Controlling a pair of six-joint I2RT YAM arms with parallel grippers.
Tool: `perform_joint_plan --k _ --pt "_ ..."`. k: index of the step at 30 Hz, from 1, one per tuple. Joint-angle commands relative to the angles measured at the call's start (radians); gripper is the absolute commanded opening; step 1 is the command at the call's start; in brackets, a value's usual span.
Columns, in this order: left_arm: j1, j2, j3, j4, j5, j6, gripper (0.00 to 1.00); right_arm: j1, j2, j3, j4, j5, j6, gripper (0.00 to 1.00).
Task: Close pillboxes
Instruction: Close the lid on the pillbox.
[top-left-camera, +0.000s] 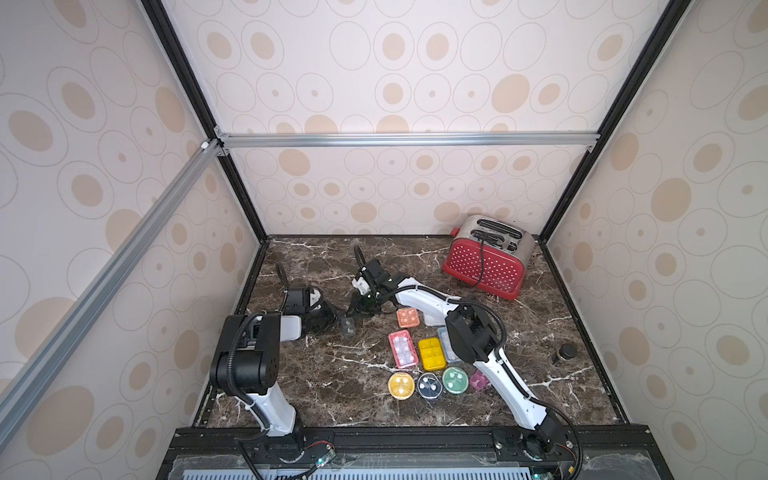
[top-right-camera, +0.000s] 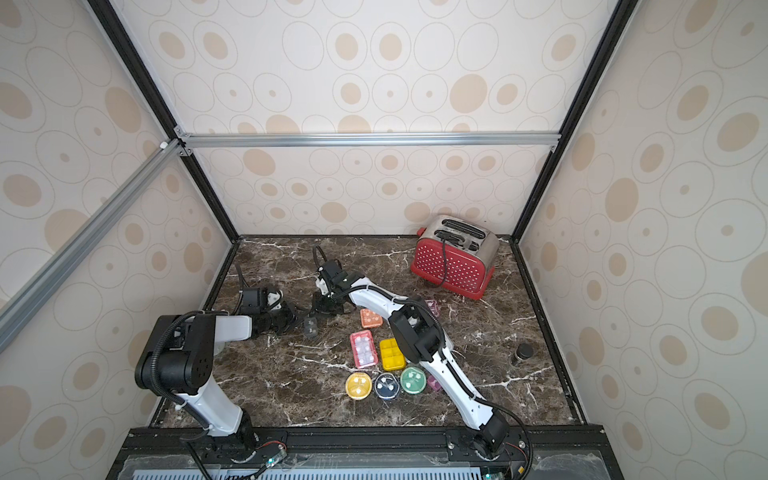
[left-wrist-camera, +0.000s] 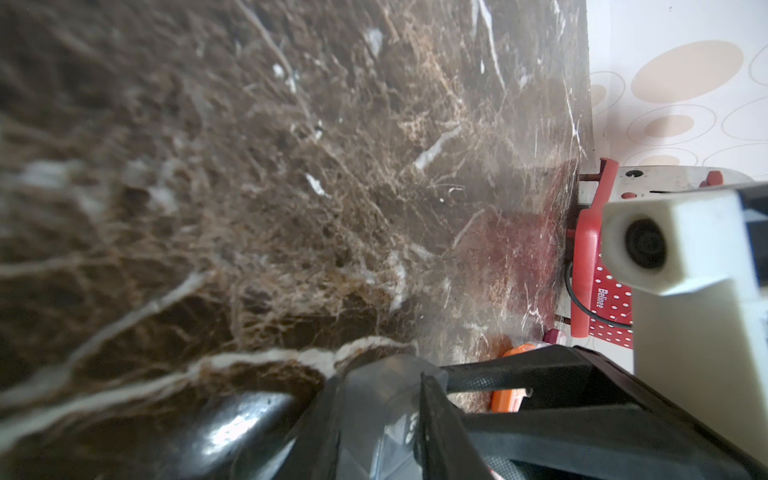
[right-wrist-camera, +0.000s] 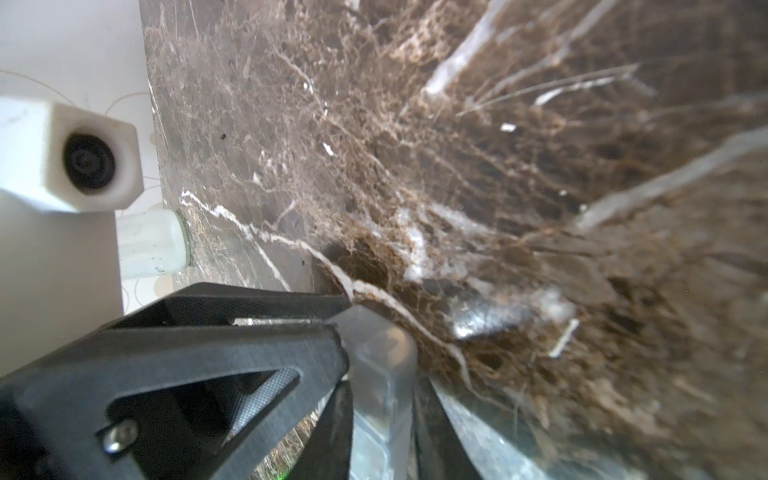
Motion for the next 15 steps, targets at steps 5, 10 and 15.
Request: perform_joint_plan --k 5,10,15 --pt "-0.019 -0.007 -0.006 -0.019 0.003 -0.009 0.31 0.002 -0.049 -0.021 -0.046 0.016 -0.034 0.35" --pt "-0.018 -0.071 0.042 -0.18 -0.03 0.08 0.57 -0.011 -0.139 -0.071 -0.072 0.04 -0.078 0.62" --pt "-0.04 -0.144 0.086 -0.385 -0.115 0.204 0.93 -0.027 -0.256 -0.128 -0.157 0.123 -0.138 0.89"
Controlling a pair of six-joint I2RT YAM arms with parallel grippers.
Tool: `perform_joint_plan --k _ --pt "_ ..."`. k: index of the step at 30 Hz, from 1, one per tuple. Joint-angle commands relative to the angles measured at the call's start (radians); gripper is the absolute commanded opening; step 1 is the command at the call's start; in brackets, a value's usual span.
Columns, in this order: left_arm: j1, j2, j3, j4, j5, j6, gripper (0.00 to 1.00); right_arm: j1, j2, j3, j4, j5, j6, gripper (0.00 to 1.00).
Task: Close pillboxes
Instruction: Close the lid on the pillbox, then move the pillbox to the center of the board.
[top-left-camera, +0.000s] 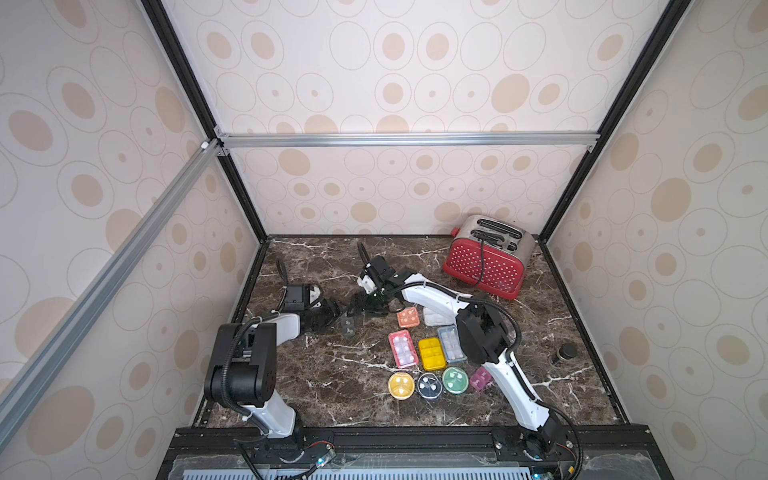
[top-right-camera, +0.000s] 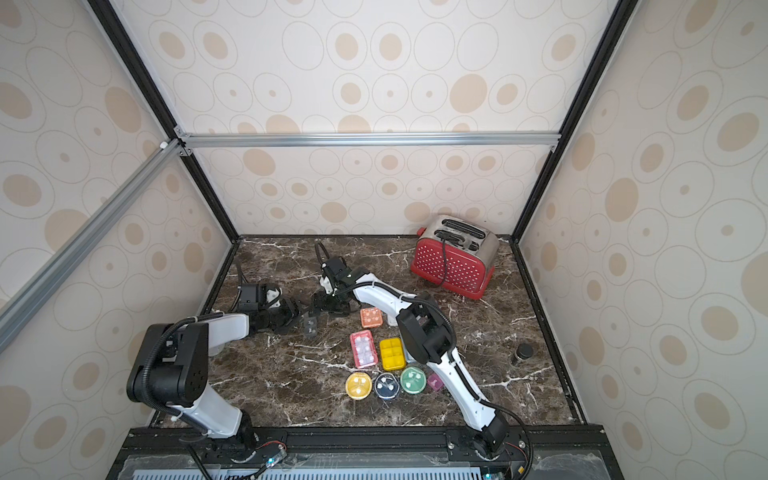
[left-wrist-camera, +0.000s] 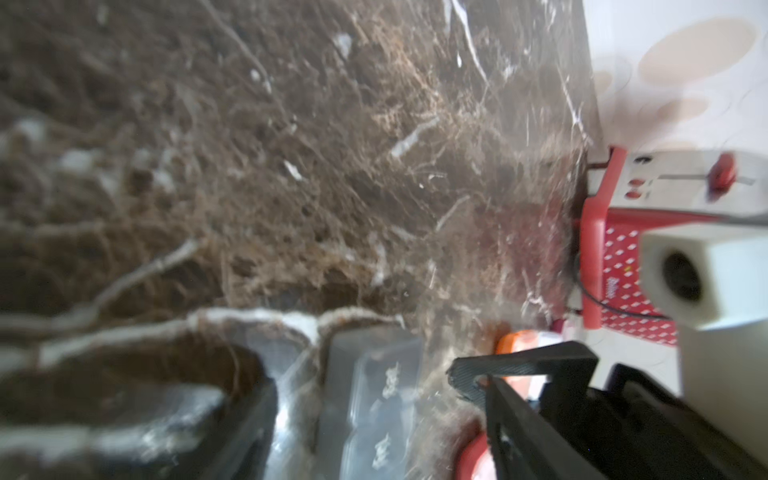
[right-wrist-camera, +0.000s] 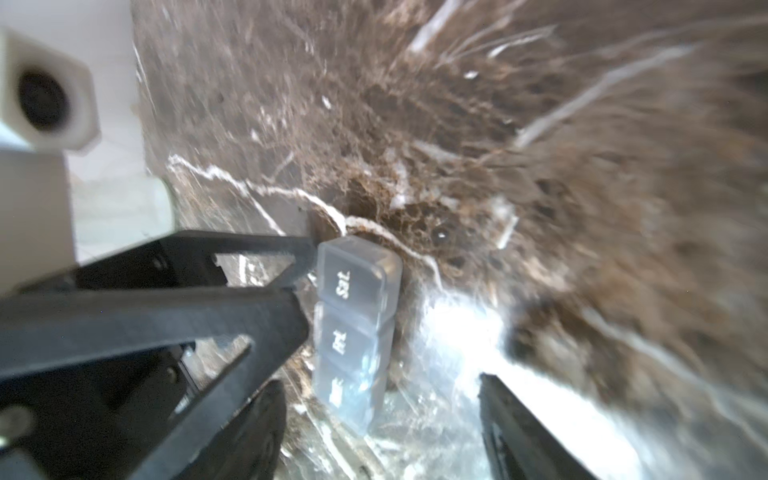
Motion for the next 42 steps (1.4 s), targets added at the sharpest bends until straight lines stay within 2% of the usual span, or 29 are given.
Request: perform_joint_plan --k 1,6,12,18,25,28,35,42 --pt "-0.033 -0.048 0.056 -0.238 -0.081 0.132 0.98 -0.015 -0.127 -0.029 -0.078 0.088 -0.062 0.97" --pt "-0.101 -0.062 0.109 -0.374 -0.201 0.186 0.99 -0.031 -0.266 -0.11 -0.22 0.225 -0.086 0.99" --pt "-0.191 -0.02 0.194 -0.483 -0.332 0.149 0.99 -0.055 -0.478 -0.309 -0.226 0.322 -0.097 0.99" --pt "-0.229 0.01 0.228 -0.521 -0.408 0.138 0.86 -0.109 -0.619 -0.486 -0.184 0.327 -0.085 0.99" --pt "-0.236 0.059 0.273 -0.533 -0.449 0.159 0.69 -0.138 -0.698 -0.567 -0.172 0.315 -0.1 0.99" --pt "-0.238 0.084 0.298 -0.538 -0.445 0.173 0.69 -0.156 -0.71 -0.591 -0.15 0.259 -0.099 0.99" --pt "-0.258 0.14 0.336 -0.537 -0.439 0.17 0.68 -0.168 -0.733 -0.623 -0.13 0.252 -0.103 0.99" --pt "-0.274 0.17 0.362 -0.558 -0.453 0.158 0.57 -0.18 -0.752 -0.654 -0.108 0.23 -0.089 0.99"
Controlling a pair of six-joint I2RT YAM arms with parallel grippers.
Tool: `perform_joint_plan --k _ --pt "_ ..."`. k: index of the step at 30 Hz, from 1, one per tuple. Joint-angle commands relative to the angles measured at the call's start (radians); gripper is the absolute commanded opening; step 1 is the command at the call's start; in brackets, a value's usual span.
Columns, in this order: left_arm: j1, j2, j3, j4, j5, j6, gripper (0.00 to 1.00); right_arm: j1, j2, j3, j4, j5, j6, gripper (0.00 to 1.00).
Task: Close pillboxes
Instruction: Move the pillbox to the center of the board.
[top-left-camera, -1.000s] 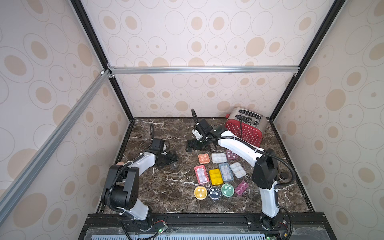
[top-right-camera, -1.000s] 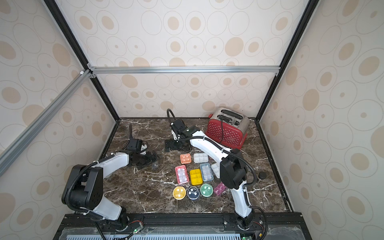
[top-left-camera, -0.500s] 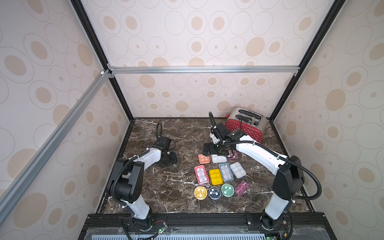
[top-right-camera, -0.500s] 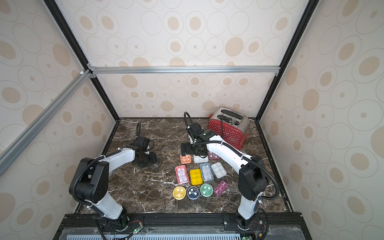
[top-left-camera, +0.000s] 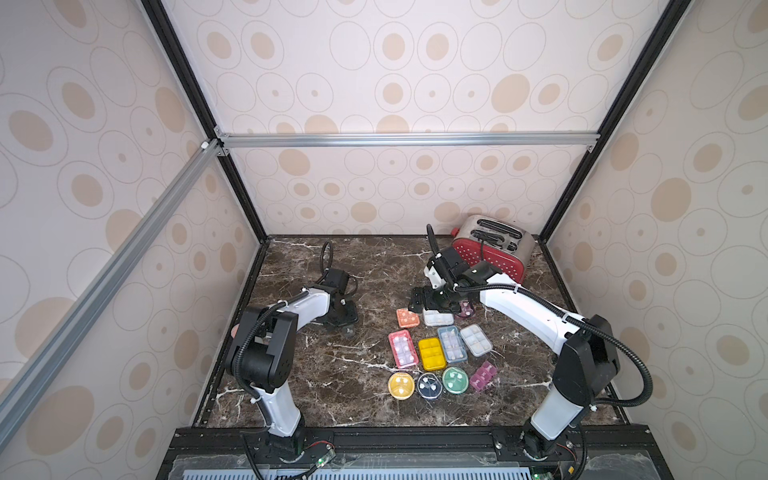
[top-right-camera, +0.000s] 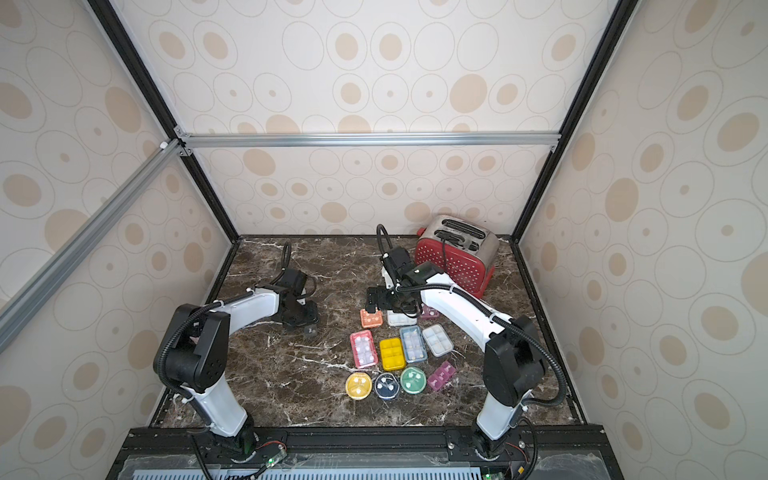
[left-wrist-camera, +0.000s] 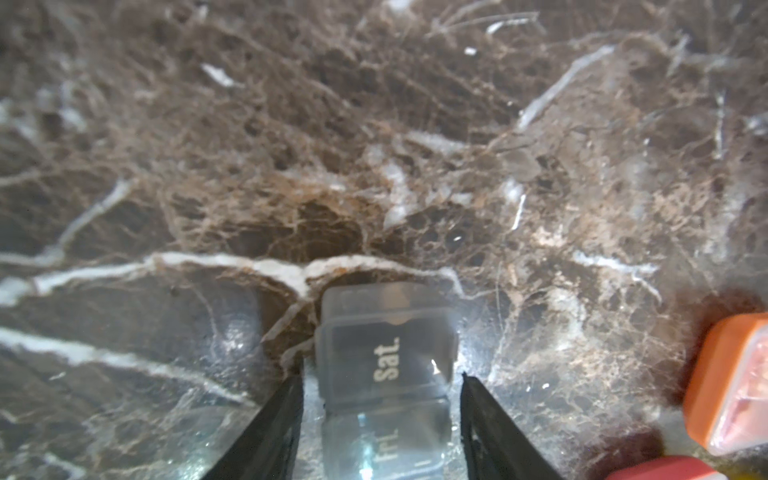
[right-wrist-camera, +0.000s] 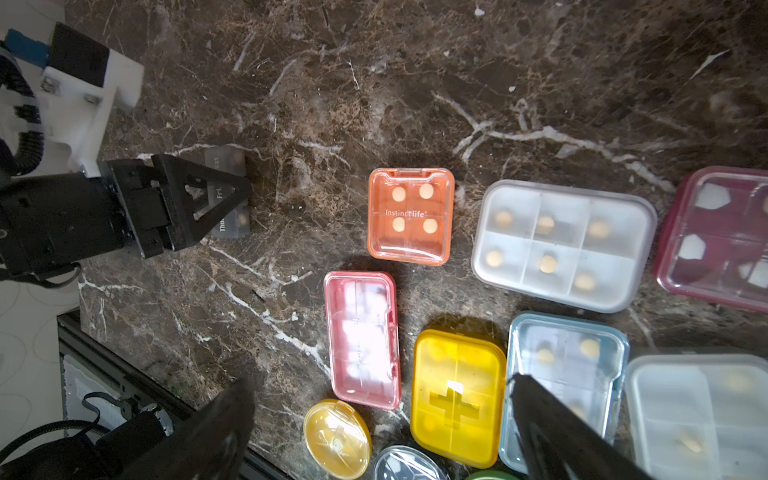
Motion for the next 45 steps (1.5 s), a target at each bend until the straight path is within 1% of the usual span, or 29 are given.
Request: perform_joint_plan --k 1,6,9,12,20,25,29,39,42,45 --pt "-0.012 0.013 0.04 -0.046 -0.022 0.003 0.56 -0.007 -0.045 -0.022 0.012 -0.009 0.003 0.99" --pt "-0.029 -0.008 0.054 -0.061 -0.018 -0.01 0.51 -0.021 -0.075 -0.054 0.017 -0.004 0.003 0.98" --pt "-0.076 -0.01 0.086 -0.079 -0.034 -0.027 0.5 -0.037 -0.094 -0.076 0.024 -0.004 0.004 0.98" --pt "-0.104 0.007 0.104 -0.06 -0.012 -0.06 0.49 -0.049 -0.111 -0.095 0.032 -0.007 0.005 0.98" --pt "-0.186 0.083 0.195 -0.03 0.022 -0.12 0.46 -0.089 -0.166 -0.161 0.045 -0.016 -0.003 0.98" --pt "-0.243 0.157 0.273 -0.052 0.012 -0.128 0.45 -0.117 -0.199 -0.195 0.053 -0.027 -0.007 0.97" --pt "-0.248 0.185 0.282 -0.041 0.018 -0.143 0.45 -0.134 -0.227 -0.219 0.05 -0.027 -0.015 0.97" --pt "-0.276 0.172 0.246 0.075 0.077 -0.219 0.44 -0.178 -0.254 -0.258 0.061 -0.035 -0.026 0.97" --pt "-0.276 0.17 0.25 0.073 0.079 -0.218 0.45 -0.191 -0.258 -0.266 0.063 -0.029 -0.035 0.98" --pt "-0.276 0.169 0.256 0.073 0.092 -0.211 0.51 -0.208 -0.258 -0.274 0.064 -0.02 -0.05 0.99"
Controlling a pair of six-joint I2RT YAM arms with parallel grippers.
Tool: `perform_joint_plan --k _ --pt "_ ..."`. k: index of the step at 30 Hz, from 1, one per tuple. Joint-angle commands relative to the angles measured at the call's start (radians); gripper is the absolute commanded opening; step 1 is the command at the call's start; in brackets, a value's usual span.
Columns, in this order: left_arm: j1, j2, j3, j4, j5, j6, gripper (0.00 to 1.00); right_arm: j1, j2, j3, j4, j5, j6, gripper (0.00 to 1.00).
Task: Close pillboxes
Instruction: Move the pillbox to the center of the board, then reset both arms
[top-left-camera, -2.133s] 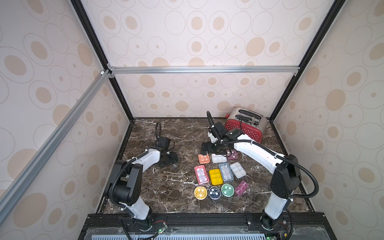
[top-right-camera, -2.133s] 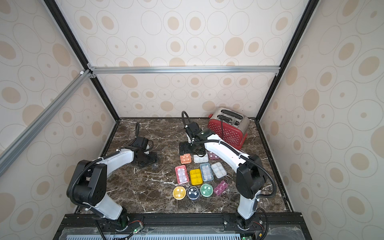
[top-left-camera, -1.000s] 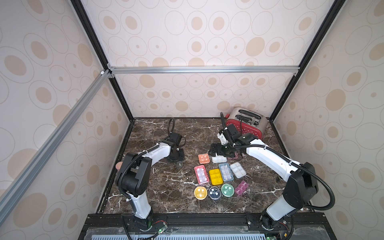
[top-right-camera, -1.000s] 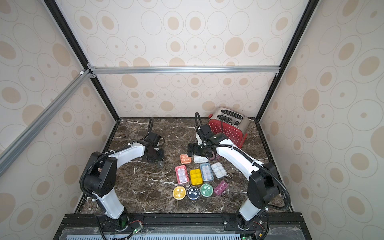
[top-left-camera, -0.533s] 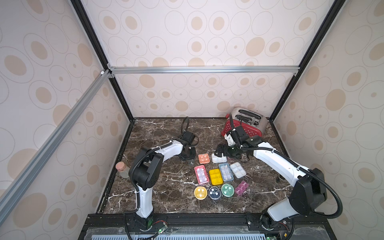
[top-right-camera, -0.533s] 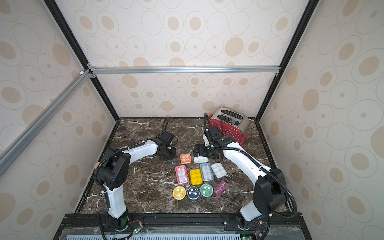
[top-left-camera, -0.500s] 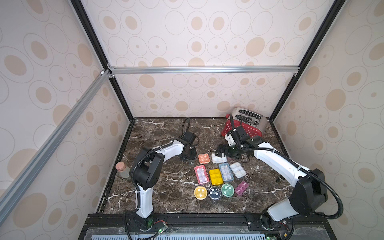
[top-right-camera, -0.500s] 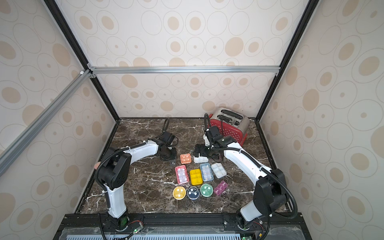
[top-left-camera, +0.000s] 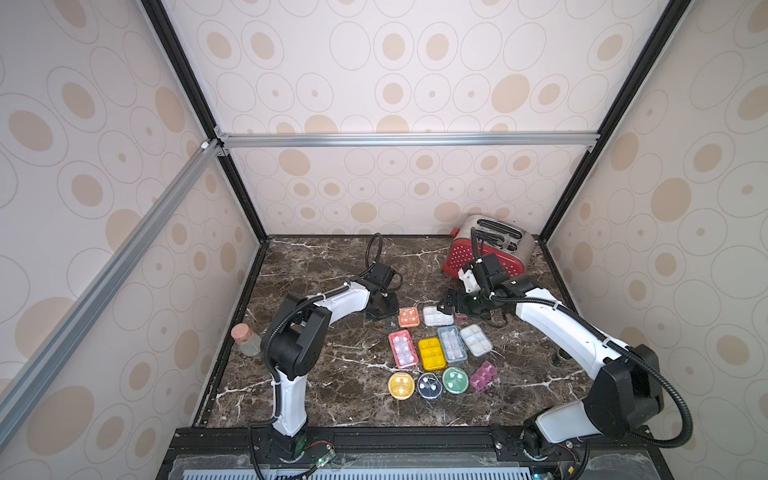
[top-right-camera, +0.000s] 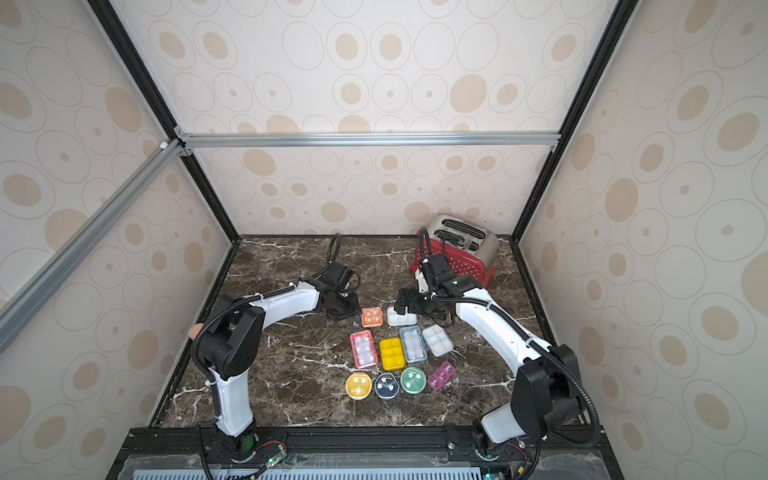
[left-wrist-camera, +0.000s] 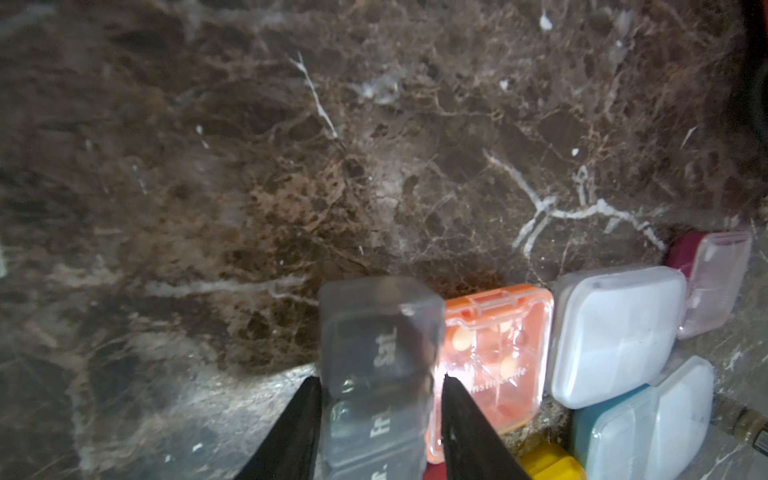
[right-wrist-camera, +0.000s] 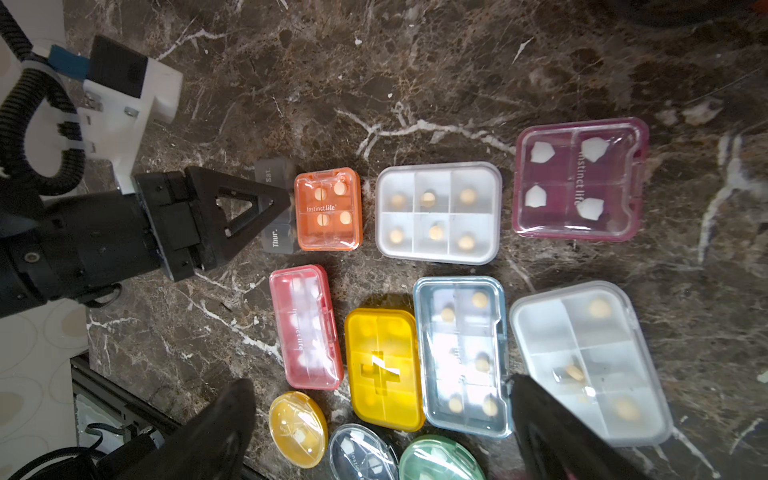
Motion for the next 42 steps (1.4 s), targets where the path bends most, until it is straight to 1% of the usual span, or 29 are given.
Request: perform_joint_plan --k 1,4,8,10,12,14,16,19,22,24,25,26,28,32,34,36,38,39,40,41,42 --pt "-0.006 -0.009 0.013 -0.008 0.008 -0.006 0.54 -0.019 -0.026 -0.016 -0.003 0.014 -0.028 0.99" --pt "-0.005 -0.015 0.026 -0.054 -0.018 0.024 0.64 -0.03 -0.03 -0.023 -0.012 0.04 -0.039 0.99" --pt "-0.004 -0.045 0.026 -0.085 -0.044 0.064 0.74 -0.048 -0.047 -0.042 -0.016 0.096 -0.077 0.99" --pt "-0.002 -0.077 0.032 -0.117 -0.071 0.115 0.8 -0.059 -0.078 -0.075 0.008 0.164 -0.105 0.99" --pt "0.005 -0.098 0.067 -0.191 -0.099 0.19 0.86 -0.064 -0.117 -0.116 0.036 0.257 -0.108 0.99" --pt "0.008 -0.132 0.098 -0.274 -0.168 0.271 0.94 -0.066 -0.157 -0.172 0.104 0.325 -0.13 0.99" --pt "0.015 -0.18 0.099 -0.316 -0.263 0.338 0.99 -0.066 -0.196 -0.256 0.212 0.372 -0.178 0.99" --pt "0.06 -0.269 0.045 -0.304 -0.404 0.395 0.99 -0.066 -0.233 -0.368 0.33 0.513 -0.234 1.0" --pt "0.135 -0.346 -0.06 -0.224 -0.518 0.406 0.99 -0.066 -0.257 -0.469 0.461 0.625 -0.301 1.0" --pt "0.173 -0.361 -0.103 -0.223 -0.642 0.393 0.99 -0.072 -0.252 -0.536 0.57 0.655 -0.328 1.0" --pt "0.186 -0.359 -0.118 -0.177 -0.676 0.388 0.99 -0.076 -0.244 -0.538 0.578 0.649 -0.33 0.99" --pt "0.203 -0.357 -0.141 -0.141 -0.703 0.392 0.99 -0.08 -0.233 -0.515 0.536 0.653 -0.32 1.0" --pt "0.214 -0.354 -0.185 -0.064 -0.763 0.409 1.0 -0.083 -0.215 -0.51 0.56 0.665 -0.336 0.99" --pt "0.215 -0.373 -0.311 0.177 -0.908 0.484 0.99 -0.087 -0.213 -0.549 0.65 0.734 -0.41 1.0" --pt "0.224 -0.382 -0.335 0.229 -0.93 0.51 0.99 -0.105 -0.213 -0.595 0.711 0.747 -0.421 0.99" --pt "0.228 -0.39 -0.37 0.344 -0.944 0.582 0.99 -0.129 -0.215 -0.659 0.798 0.716 -0.407 0.99" --pt "0.23 -0.385 -0.393 0.445 -0.945 0.666 0.99 -0.13 -0.217 -0.709 0.877 0.721 -0.392 0.99" --pt "0.232 -0.381 -0.403 0.492 -0.944 0.711 1.0 -0.129 -0.218 -0.734 0.923 0.725 -0.401 1.0" --pt "0.237 -0.376 -0.411 0.528 -0.939 0.745 0.99 -0.129 -0.23 -0.743 0.93 0.725 -0.4 0.99" --pt "0.244 -0.367 -0.424 0.581 -0.927 0.78 0.99 -0.152 -0.247 -0.757 0.941 0.717 -0.396 0.99" --pt "0.254 -0.353 -0.439 0.625 -0.911 0.803 0.99 -0.157 -0.263 -0.785 0.995 0.714 -0.408 1.0"
